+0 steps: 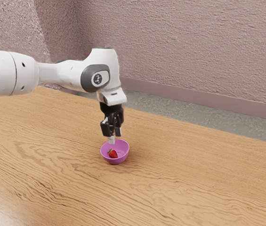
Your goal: Take strawberry from the bowl
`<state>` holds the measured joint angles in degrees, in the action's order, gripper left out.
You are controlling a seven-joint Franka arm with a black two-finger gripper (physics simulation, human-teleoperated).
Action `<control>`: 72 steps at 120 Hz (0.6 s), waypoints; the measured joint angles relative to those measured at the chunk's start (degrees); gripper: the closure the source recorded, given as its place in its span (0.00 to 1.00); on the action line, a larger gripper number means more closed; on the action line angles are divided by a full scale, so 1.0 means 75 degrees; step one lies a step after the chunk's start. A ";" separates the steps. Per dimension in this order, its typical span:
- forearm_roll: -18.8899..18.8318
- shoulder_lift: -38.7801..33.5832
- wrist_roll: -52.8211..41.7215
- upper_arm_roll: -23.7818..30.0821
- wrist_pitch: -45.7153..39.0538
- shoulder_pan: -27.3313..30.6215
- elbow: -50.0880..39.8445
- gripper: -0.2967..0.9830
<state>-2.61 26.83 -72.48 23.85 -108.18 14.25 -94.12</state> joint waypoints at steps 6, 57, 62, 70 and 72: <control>0.0089 -0.0021 -0.0231 0.0026 -0.0177 0.0029 -0.0130 0.49; 0.0249 -0.0062 -0.1374 -0.0375 -0.1547 0.0048 -0.0858 0.49; 0.0240 0.0030 -0.1437 -0.0384 -0.1662 0.0048 -0.0878 0.49; 0.0217 0.0127 -0.1526 -0.0391 -0.1817 0.0046 -0.0890 0.50; 0.0212 0.0154 -0.1547 -0.0394 -0.1851 0.0046 -0.0892 0.50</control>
<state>-1.02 27.99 -84.08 20.89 -122.07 14.60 -100.81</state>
